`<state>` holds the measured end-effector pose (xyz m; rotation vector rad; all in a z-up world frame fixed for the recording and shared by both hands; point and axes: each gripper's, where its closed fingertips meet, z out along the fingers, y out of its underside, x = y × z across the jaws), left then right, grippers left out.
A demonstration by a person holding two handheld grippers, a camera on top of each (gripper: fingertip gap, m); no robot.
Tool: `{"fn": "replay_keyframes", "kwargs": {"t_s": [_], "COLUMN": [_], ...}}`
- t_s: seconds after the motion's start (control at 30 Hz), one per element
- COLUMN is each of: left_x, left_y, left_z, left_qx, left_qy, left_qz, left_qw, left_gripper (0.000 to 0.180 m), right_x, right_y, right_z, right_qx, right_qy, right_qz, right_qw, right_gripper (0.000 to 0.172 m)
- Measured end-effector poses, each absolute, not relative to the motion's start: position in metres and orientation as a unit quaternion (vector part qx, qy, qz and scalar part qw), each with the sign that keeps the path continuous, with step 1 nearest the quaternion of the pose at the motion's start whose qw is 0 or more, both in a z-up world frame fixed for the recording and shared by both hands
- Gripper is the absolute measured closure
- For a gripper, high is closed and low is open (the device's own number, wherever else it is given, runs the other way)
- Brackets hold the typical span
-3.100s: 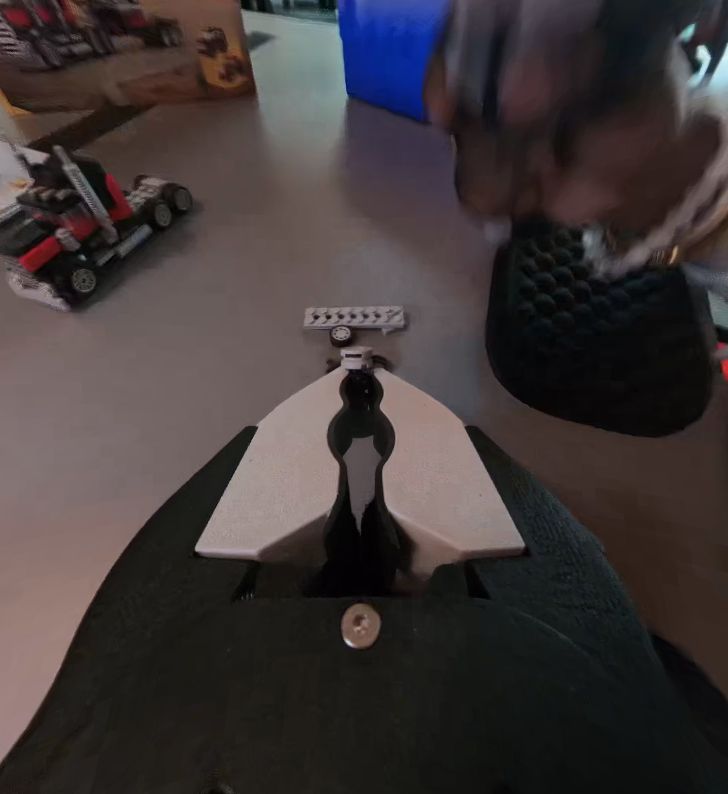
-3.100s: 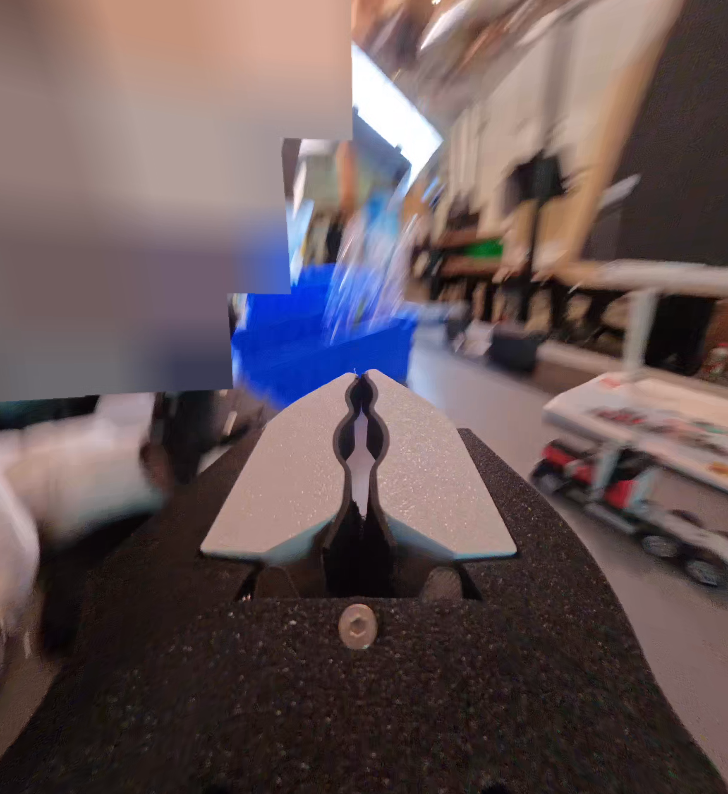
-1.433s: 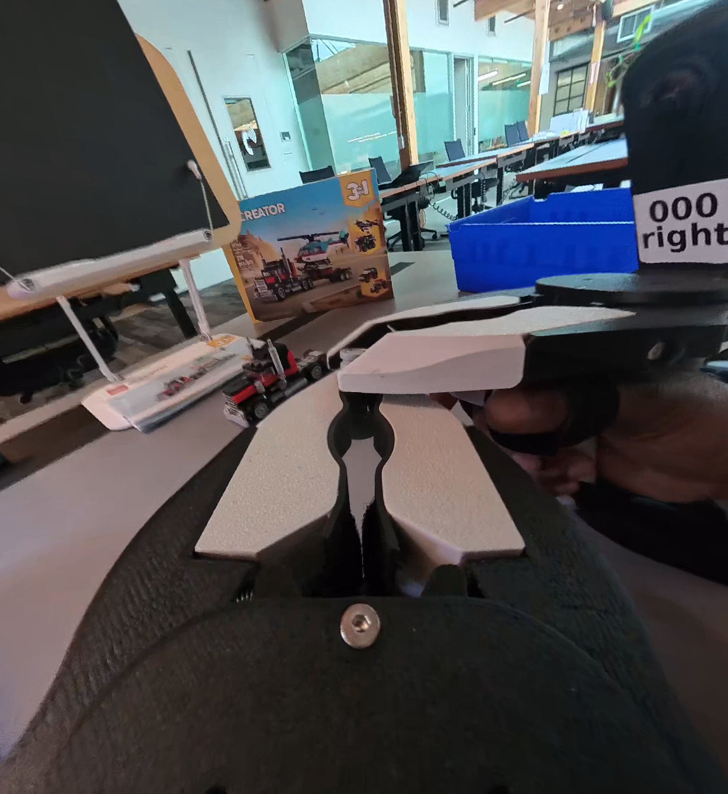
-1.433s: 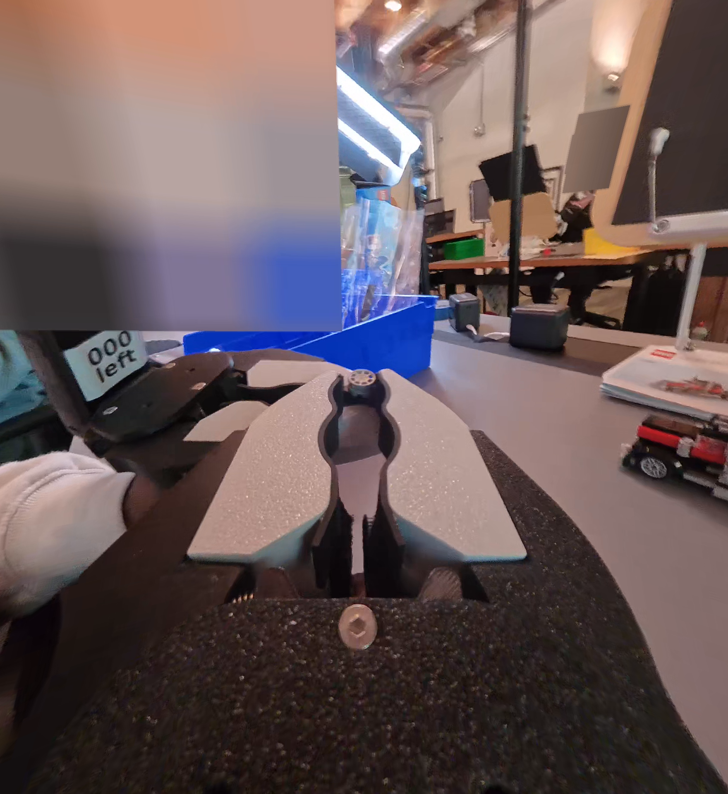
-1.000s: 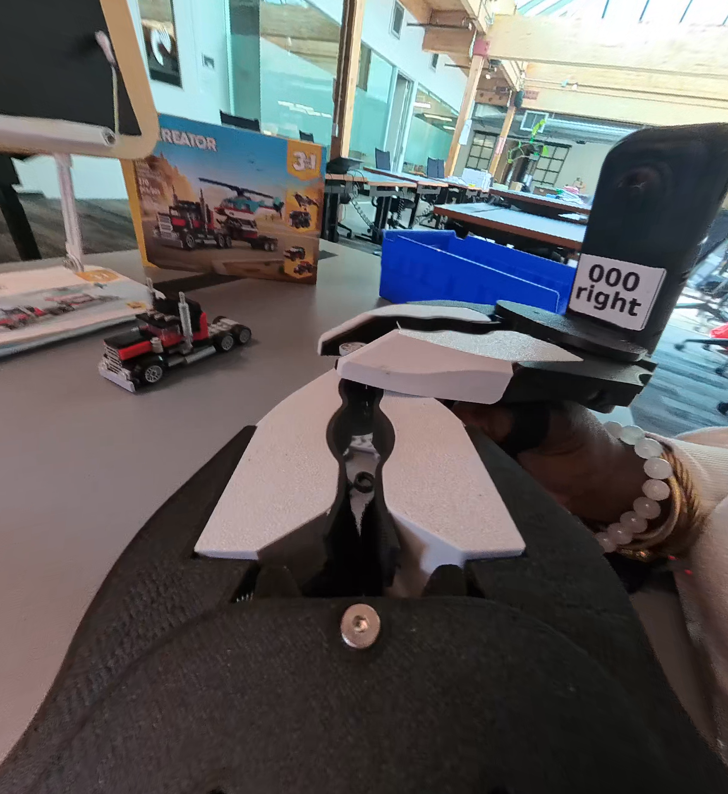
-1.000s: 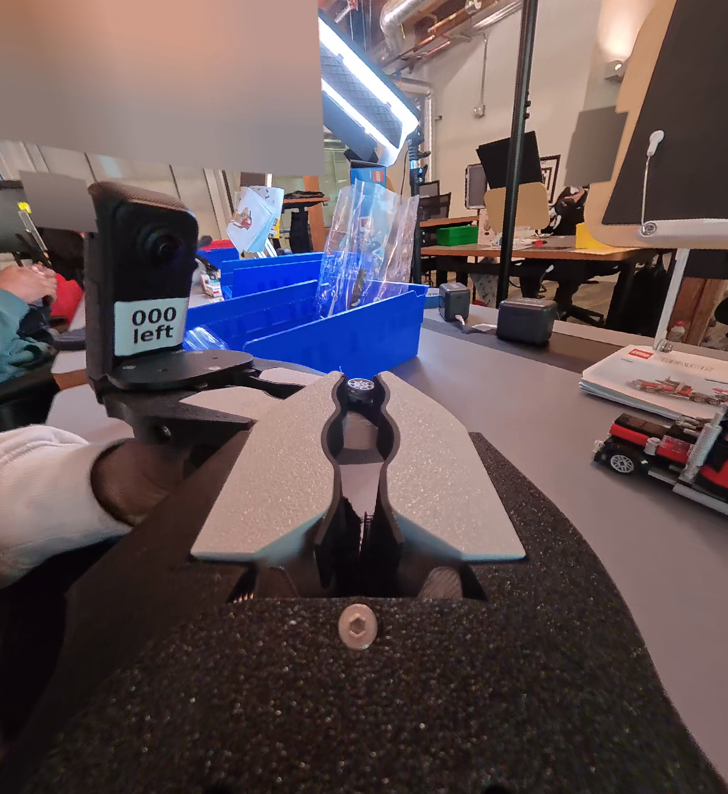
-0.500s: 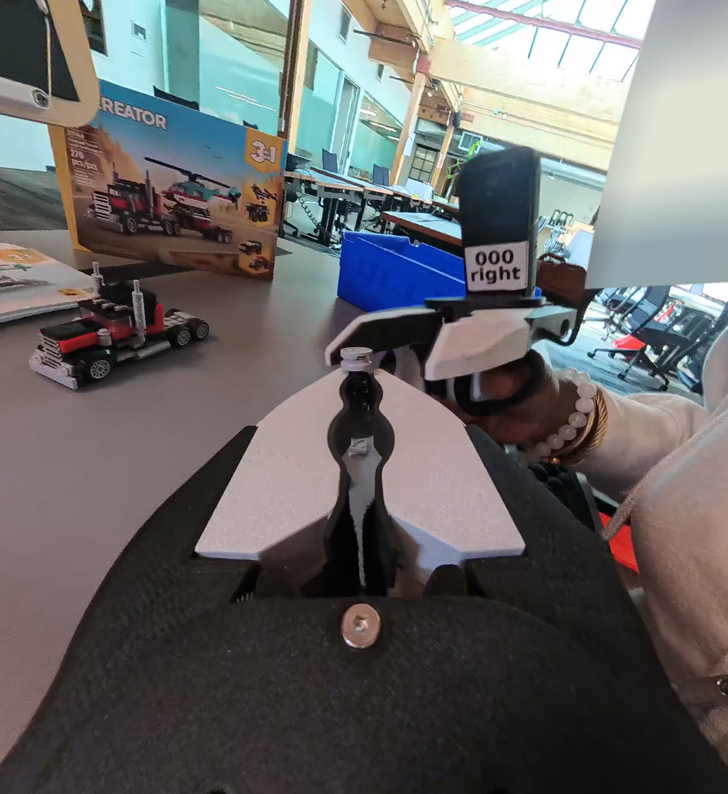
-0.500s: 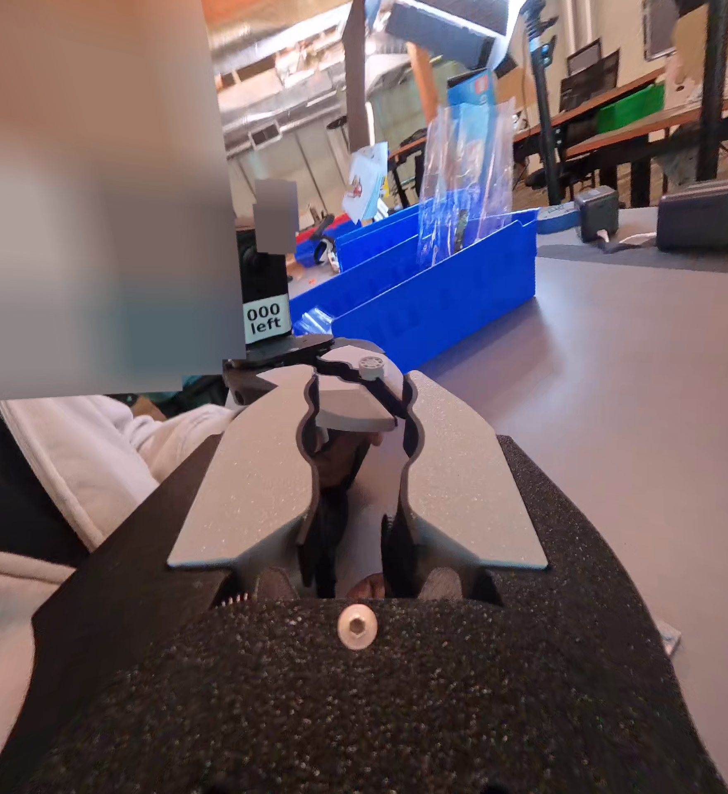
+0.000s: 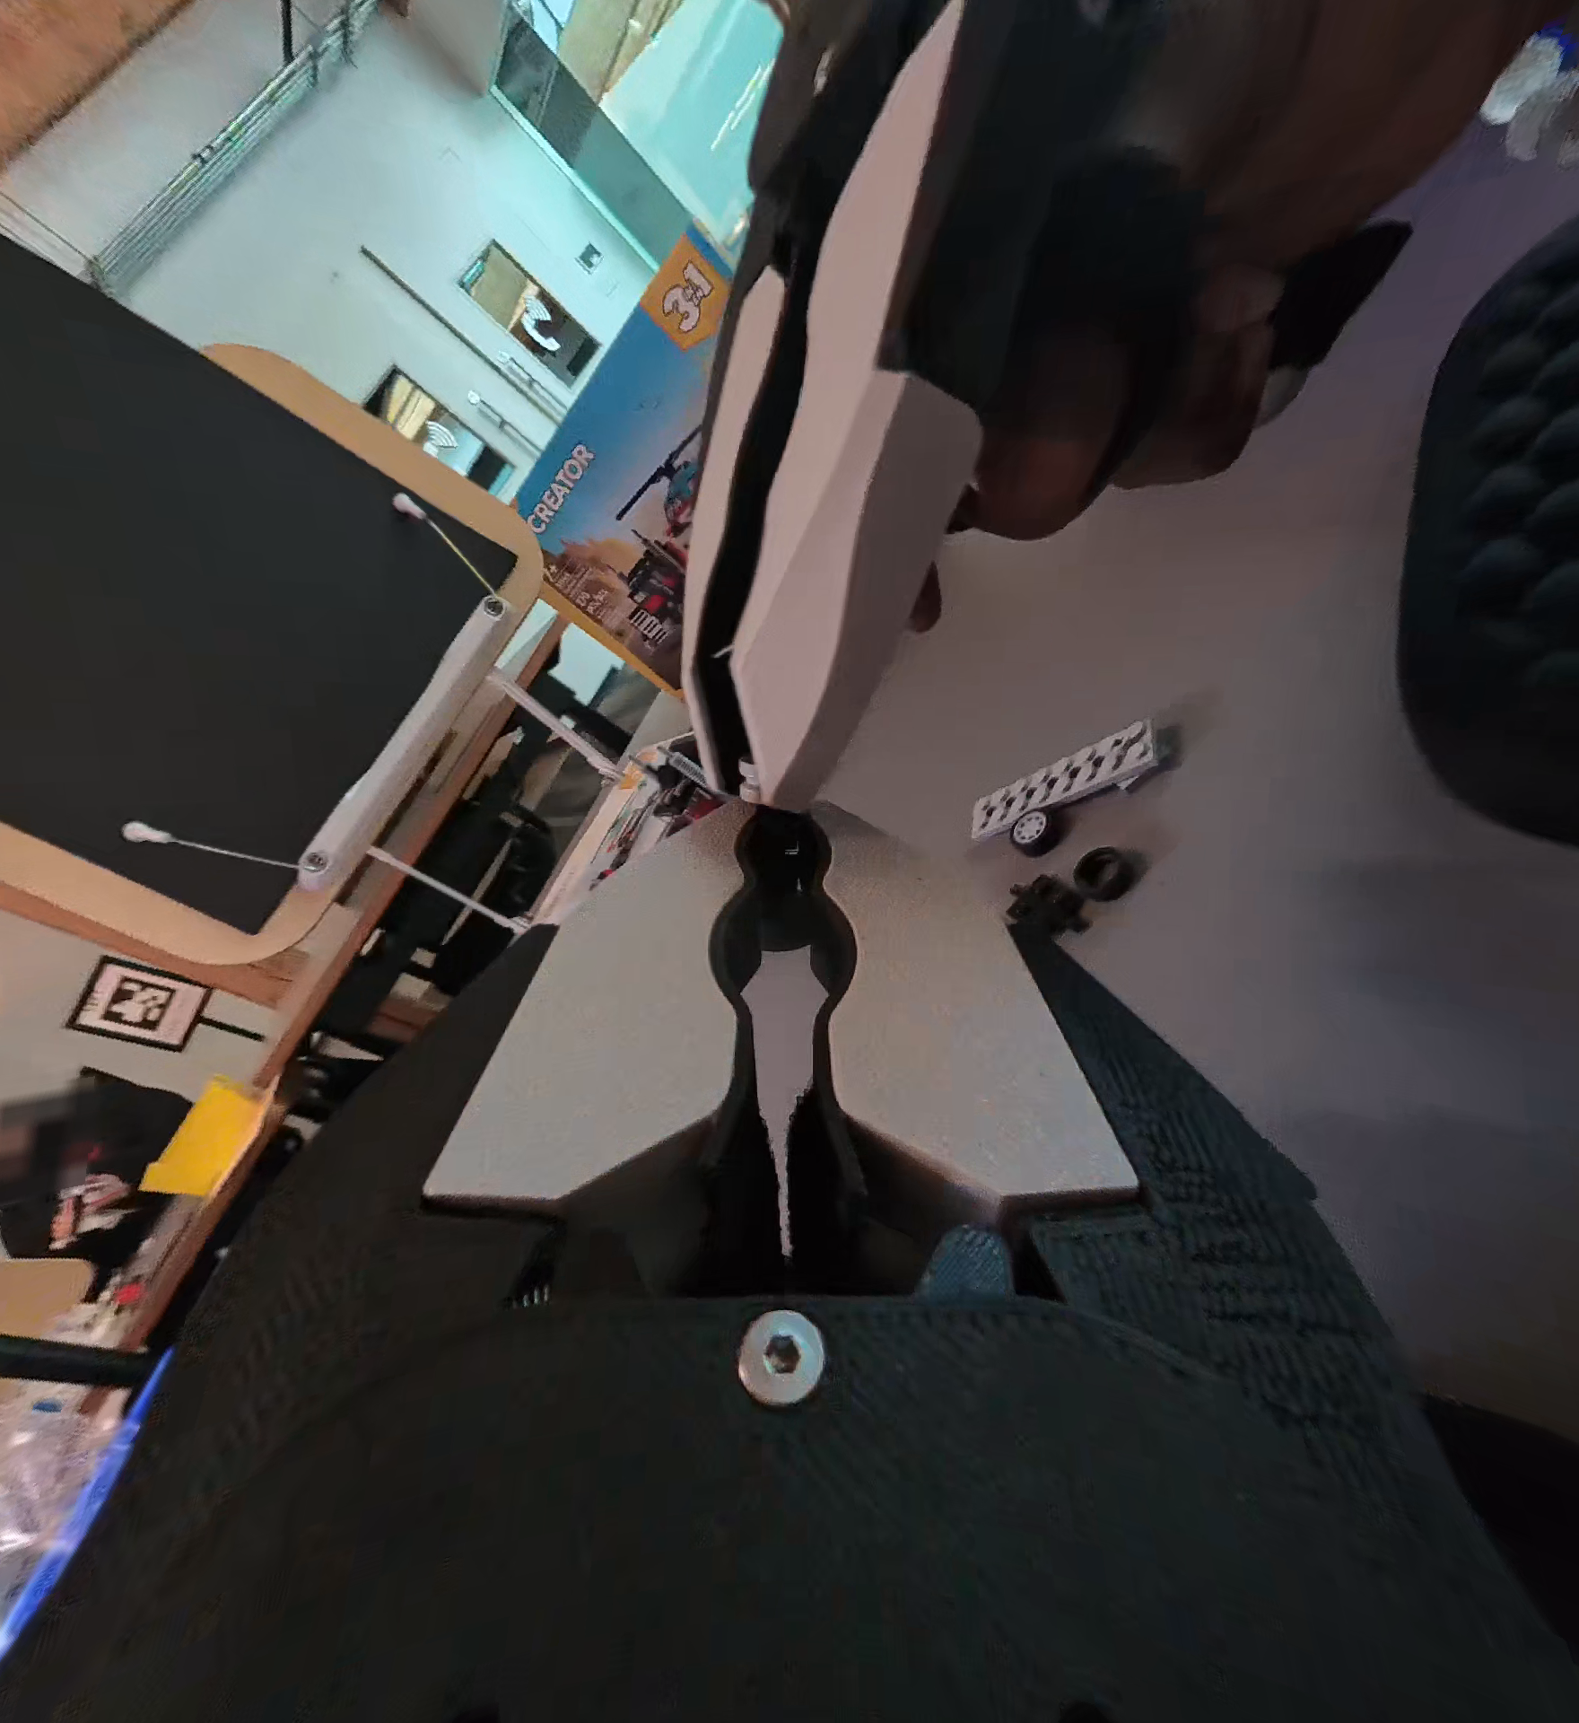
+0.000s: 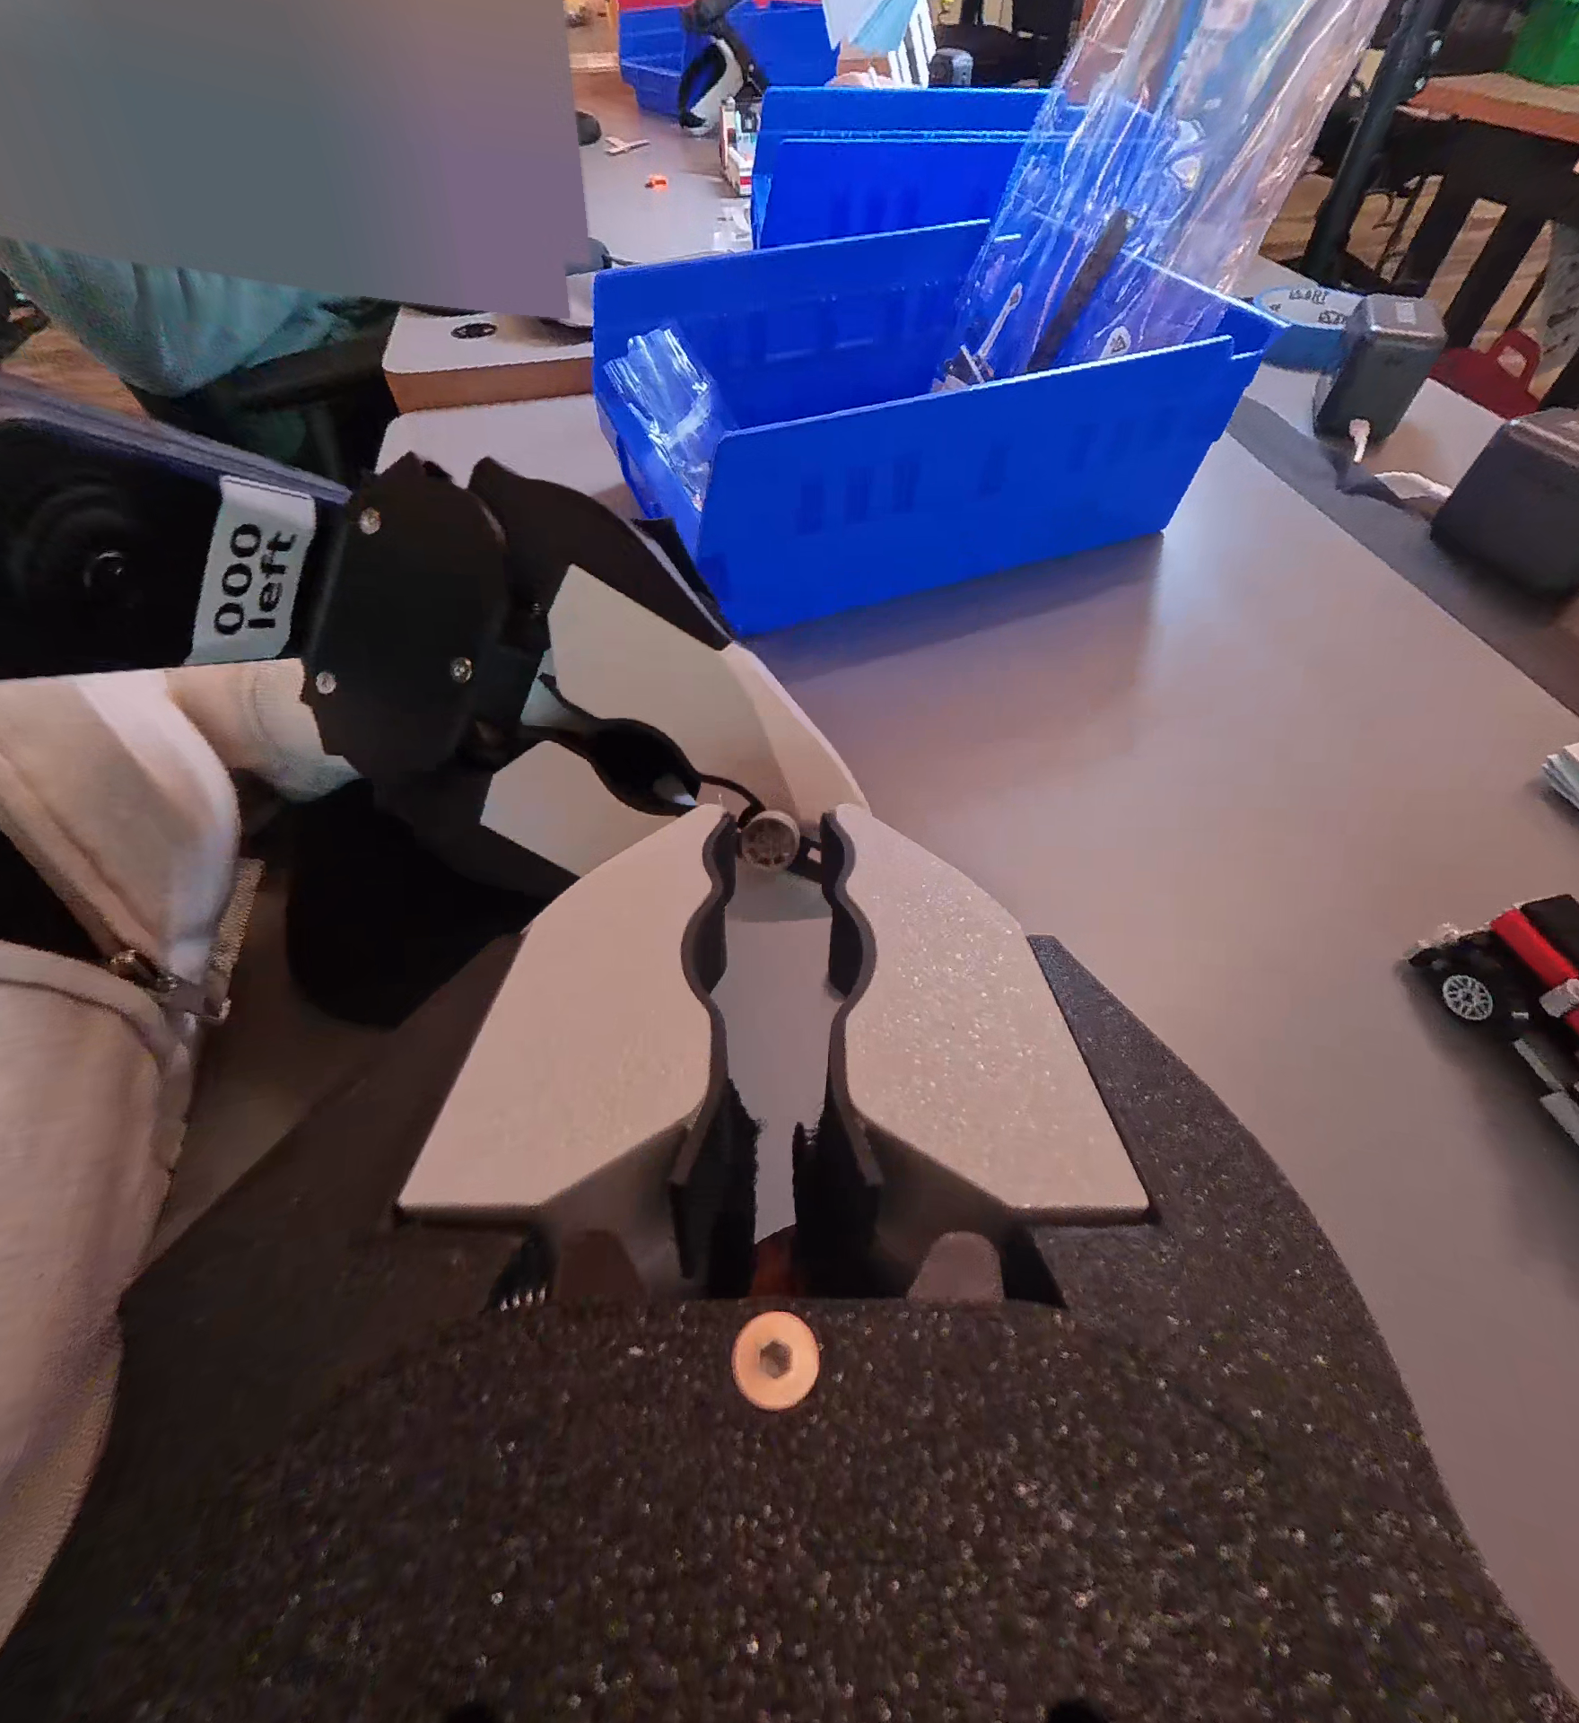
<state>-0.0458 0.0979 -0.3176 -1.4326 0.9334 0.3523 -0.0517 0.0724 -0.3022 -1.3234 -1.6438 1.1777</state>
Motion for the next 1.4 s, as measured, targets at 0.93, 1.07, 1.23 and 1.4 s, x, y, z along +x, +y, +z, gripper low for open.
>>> {"fn": "replay_keyframes", "kwargs": {"t_s": [0.93,1.07,1.23,1.4], "left_x": [-0.033,-0.037,-0.051,-0.051], "left_y": [0.086,0.088,0.096,0.095], "left_z": [-0.296,-0.299,-0.309,-0.324], "left_qx": [-0.558,-0.565,-0.533,-0.471], "left_qy": [0.420,0.423,0.475,0.580], "left_qz": [0.145,0.171,0.314,0.384], "left_qw": [0.701,0.687,0.626,0.543], "left_gripper": [0.169,0.174,0.175,0.175], "right_x": [-0.039,-0.045,-0.041,-0.038], "right_y": [0.058,0.062,0.061,0.065], "right_z": [-0.285,-0.287,-0.315,-0.339], "right_qx": [-0.336,-0.413,-0.560,-0.586], "right_qy": [-0.643,-0.606,-0.611,-0.703], "right_qz": [0.432,0.494,0.523,0.396], "right_qw": [0.535,0.467,0.198,0.077], "right_gripper": [0.161,0.161,0.146,0.136]}}
